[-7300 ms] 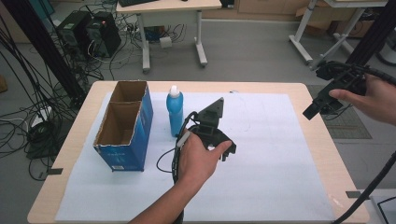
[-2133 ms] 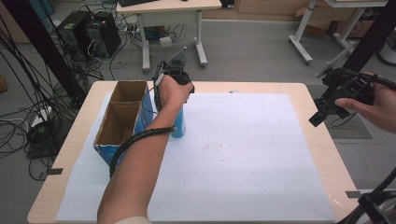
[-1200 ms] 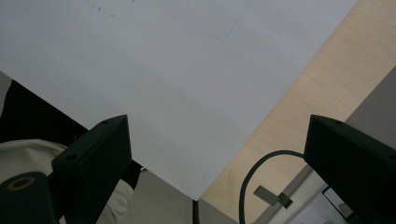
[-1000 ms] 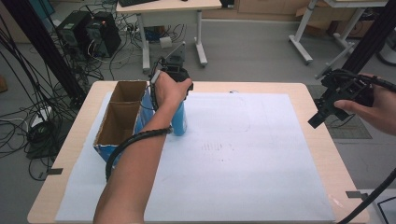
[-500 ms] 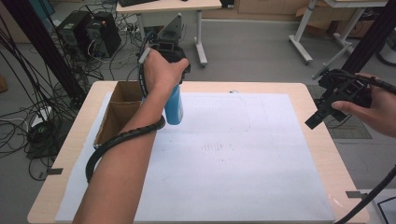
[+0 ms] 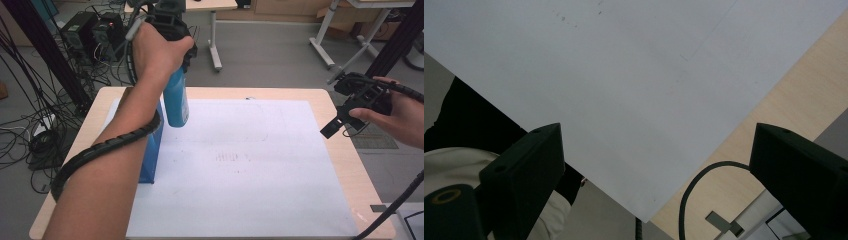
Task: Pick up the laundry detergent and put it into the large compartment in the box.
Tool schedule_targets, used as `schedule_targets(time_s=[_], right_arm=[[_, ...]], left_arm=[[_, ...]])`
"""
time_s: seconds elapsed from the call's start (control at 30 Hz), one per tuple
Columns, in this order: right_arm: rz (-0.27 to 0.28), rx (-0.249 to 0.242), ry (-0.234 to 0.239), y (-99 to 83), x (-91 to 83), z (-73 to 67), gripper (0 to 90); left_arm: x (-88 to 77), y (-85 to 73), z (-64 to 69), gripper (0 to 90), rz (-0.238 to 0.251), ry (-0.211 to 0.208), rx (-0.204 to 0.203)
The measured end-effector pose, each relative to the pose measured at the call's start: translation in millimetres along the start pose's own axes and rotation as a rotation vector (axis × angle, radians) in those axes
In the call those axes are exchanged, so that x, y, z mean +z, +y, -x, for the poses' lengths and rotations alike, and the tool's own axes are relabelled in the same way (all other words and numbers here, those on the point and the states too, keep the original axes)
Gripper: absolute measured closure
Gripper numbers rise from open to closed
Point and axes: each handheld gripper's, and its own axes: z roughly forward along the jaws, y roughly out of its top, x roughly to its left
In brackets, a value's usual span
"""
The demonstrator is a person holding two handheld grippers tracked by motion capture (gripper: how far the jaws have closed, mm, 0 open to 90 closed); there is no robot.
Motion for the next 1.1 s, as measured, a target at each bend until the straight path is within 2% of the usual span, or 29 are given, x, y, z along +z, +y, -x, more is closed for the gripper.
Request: schedule_targets(time_s=[0.13, 0.17, 0.23, 0.4, 0.47, 0.57, 0.63, 0.77, 0.87, 1.0, 1.1], right_arm=[[0.001, -0.007, -0.004, 0.9, -2.0, -4.6, 7.9], [0.001, -0.008, -0.006, 1.1, -3.2, -6.9, 7.8], [0.002, -0.011, -0.009, 1.0, -4.3, -8.8, 7.9], [-0.002, -0.010, -0.014, 0.7, -6.6, -12.4, 7.8], [0.001, -0.010, -0.018, -0.4, -7.4, -13.2, 7.8], [-0.008, -0.010, -0.023, 0.0, -6.3, -14.5, 7.8], [-0.014, -0.011, -0.025, 1.0, -4.5, -15.4, 7.8], [-0.014, -0.014, -0.022, 3.1, -2.4, -16.7, 7.8], [-0.015, -0.019, -0.021, 4.6, -2.4, -18.2, 7.8], [-0.011, -0.023, -0.021, 6.6, -2.4, -21.4, 7.8], [-0.015, -0.025, -0.020, 7.9, -0.2, -22.1, 7.8]], left_arm=[[-19.8, -3.8, -8.8, 38.4, 0.022, -0.013, -0.008], [-29.0, -5.5, -13.0, 38.4, 0.033, -0.017, -0.014], [-32.7, -6.6, -14.3, 38.4, 0.040, -0.016, -0.015], [-55.2, -9.5, -27.8, 38.4, 0.052, -0.014, -0.024], [-62.8, -12.5, -32.8, 38.4, 0.063, -0.004, -0.039], [-73.2, -17.0, -39.0, 38.4, 0.064, 0.033, -0.057], [-74.5, -18.5, -40.9, 38.4, 0.068, 0.037, -0.065], [-77.7, -24.6, -57.7, 38.4, 0.062, 0.055, -0.100], [-76.3, -27.2, -63.1, 38.4, 0.062, 0.065, -0.111], [-68.6, -31.3, -72.5, 38.4, 0.052, 0.080, -0.126], [-57.0, -32.4, -82.3, 38.4, 0.026, 0.092, -0.138]])
